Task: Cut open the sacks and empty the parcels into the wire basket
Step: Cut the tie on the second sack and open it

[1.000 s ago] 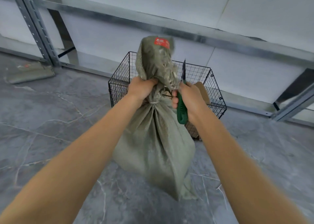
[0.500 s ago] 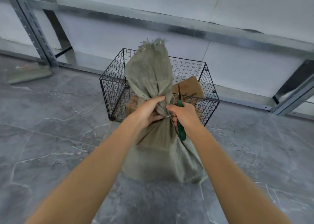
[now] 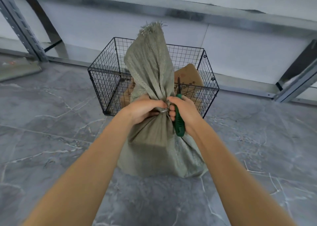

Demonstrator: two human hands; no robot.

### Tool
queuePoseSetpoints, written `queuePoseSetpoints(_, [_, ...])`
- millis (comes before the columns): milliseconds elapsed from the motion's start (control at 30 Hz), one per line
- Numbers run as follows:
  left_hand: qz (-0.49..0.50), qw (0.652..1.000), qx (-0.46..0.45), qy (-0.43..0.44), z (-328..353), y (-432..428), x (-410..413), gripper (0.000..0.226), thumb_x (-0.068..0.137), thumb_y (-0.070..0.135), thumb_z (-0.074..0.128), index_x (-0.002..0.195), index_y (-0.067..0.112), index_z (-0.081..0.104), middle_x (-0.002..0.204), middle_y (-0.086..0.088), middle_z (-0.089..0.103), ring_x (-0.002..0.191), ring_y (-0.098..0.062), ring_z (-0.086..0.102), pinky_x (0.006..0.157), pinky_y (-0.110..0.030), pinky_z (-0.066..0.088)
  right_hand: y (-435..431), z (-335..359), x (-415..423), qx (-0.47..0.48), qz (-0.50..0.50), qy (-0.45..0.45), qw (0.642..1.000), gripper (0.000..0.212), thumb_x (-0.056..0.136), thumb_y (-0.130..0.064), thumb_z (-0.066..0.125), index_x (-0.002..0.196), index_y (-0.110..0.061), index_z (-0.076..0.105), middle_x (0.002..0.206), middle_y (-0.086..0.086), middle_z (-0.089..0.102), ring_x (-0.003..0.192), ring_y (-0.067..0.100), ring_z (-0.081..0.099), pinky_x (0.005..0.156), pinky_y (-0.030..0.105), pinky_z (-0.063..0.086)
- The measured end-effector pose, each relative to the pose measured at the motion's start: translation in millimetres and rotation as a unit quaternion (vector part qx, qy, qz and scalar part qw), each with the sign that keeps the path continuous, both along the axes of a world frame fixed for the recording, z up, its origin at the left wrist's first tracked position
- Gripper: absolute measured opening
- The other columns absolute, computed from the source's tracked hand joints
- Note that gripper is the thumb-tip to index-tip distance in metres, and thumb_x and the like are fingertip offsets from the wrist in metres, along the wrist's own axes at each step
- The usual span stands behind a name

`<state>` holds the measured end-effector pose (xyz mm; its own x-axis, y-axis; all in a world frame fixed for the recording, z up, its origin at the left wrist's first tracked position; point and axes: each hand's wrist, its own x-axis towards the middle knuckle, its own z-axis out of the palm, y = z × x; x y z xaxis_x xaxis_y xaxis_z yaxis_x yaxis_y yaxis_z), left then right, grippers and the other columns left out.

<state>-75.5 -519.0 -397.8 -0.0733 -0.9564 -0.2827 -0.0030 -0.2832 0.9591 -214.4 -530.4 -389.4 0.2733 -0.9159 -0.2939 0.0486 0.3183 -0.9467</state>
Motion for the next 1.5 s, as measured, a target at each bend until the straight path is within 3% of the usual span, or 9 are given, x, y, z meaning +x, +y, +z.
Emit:
queuePoseSetpoints(133, [0.039, 0.999, 0.009, -0.009, -4, -1, -3, 0.022, 0.08, 0.0, 0.064, 0.099, 0.01, 0.066, 0.09, -0.005, 0.069, 0.083, -0.015, 0.066, 0.075, -0.028, 0.053, 3, -3, -15, 0.024, 0.041, -0.06, 0.997, 0.02, 0.094, -0.008, 0.045, 0.075, -0.011, 0.044, 0.062, 0.003, 0.047, 0.049, 0.014, 0.043, 0.048, 0.025, 0.04])
queuePoseSetpoints(267, [0.075, 0.997, 0.018, 0.006, -6, 1, -8, 0.019, 0.079, -0.002, 0.064, 0.09, 0.014, 0.066, 0.087, -0.003, 0.068, 0.074, -0.012, 0.066, 0.058, -0.019, 0.053, 3, -2, -33, 0.024, 0.079, -0.07, 0.994, 0.009, 0.099, -0.012, 0.044, 0.099, -0.005, 0.05, 0.071, 0.005, 0.056, 0.058, 0.016, 0.054, 0.056, 0.028, 0.05])
queuePoseSetpoints(400, [0.11, 0.993, 0.025, 0.018, -4, 3, -12, 0.02, 0.079, -0.004, 0.065, 0.084, 0.015, 0.064, 0.085, -0.003, 0.068, 0.064, -0.008, 0.066, 0.05, -0.016, 0.05, 9, 1, -53, -0.015, 0.133, 0.034, 0.99, 0.022, 0.101, -0.017, 0.042, 0.098, -0.007, 0.062, 0.077, 0.004, 0.061, 0.067, 0.019, 0.06, 0.072, 0.034, 0.051])
queuePoseSetpoints(500, [0.12, 0.992, 0.028, 0.032, -2, 4, -13, 0.02, 0.079, -0.006, 0.064, 0.082, 0.013, 0.064, 0.078, -0.002, 0.068, 0.054, -0.005, 0.066, 0.046, -0.015, 0.049, 16, 0, -63, -0.053, 0.189, 0.17, 0.966, 0.029, 0.101, -0.028, 0.041, 0.091, -0.008, 0.06, 0.07, 0.002, 0.059, 0.057, 0.016, 0.056, 0.06, 0.028, 0.05])
queuePoseSetpoints(600, [0.124, 0.991, 0.029, 0.041, -2, 5, -13, 0.021, 0.079, -0.007, 0.063, 0.082, 0.014, 0.064, 0.076, 0.0, 0.068, 0.054, -0.004, 0.066, 0.046, -0.015, 0.049, 20, 0, -69, -0.061, 0.215, 0.228, 0.948, 0.042, 0.1, -0.039, 0.04, 0.082, -0.007, 0.06, 0.062, 0.002, 0.056, 0.049, 0.014, 0.051, 0.05, 0.022, 0.046])
queuePoseSetpoints(767, [0.13, 0.989, 0.039, 0.052, -2, 4, -11, 0.024, 0.077, -0.006, 0.064, 0.086, 0.016, 0.063, 0.081, 0.001, 0.07, 0.06, -0.006, 0.067, 0.047, -0.018, 0.05, 24, -6, -78, -0.054, 0.279, 0.256, 0.924, 0.045, 0.1, -0.041, 0.038, 0.081, -0.006, 0.058, 0.056, 0.002, 0.054, 0.047, 0.016, 0.047, 0.049, 0.023, 0.044])
queuePoseSetpoints(967, [0.125, 0.989, 0.056, 0.06, -3, 3, -12, 0.025, 0.077, -0.006, 0.064, 0.09, 0.016, 0.063, 0.087, -0.002, 0.069, 0.067, -0.009, 0.066, 0.05, -0.019, 0.053, 25, -7, -78, -0.046, 0.28, 0.246, 0.927, 0.044, 0.1, -0.041, 0.038, 0.08, -0.006, 0.056, 0.054, 0.0, 0.051, 0.044, 0.014, 0.044, 0.048, 0.021, 0.042])
queuePoseSetpoints(1300, [0.132, 0.985, 0.068, 0.089, -2, 4, -14, 0.024, 0.078, -0.008, 0.062, 0.092, 0.011, 0.061, 0.084, -0.004, 0.068, 0.056, -0.006, 0.067, 0.047, -0.018, 0.051, 24, -11, -81, -0.046, 0.304, 0.273, 0.911, 0.044, 0.1, -0.042, 0.037, 0.079, -0.008, 0.056, 0.056, 0.001, 0.052, 0.045, 0.013, 0.045, 0.049, 0.022, 0.042])
queuePoseSetpoints(1500, [0.136, 0.984, 0.066, 0.095, -2, 4, -13, 0.025, 0.078, -0.008, 0.062, 0.092, 0.013, 0.061, 0.083, -0.003, 0.068, 0.055, -0.006, 0.068, 0.047, -0.019, 0.052, 27, -14, -78, -0.046, 0.281, 0.261, 0.922, 0.044, 0.1, -0.042, 0.039, 0.078, -0.007, 0.057, 0.056, 0.003, 0.052, 0.043, 0.014, 0.045, 0.048, 0.023, 0.043])
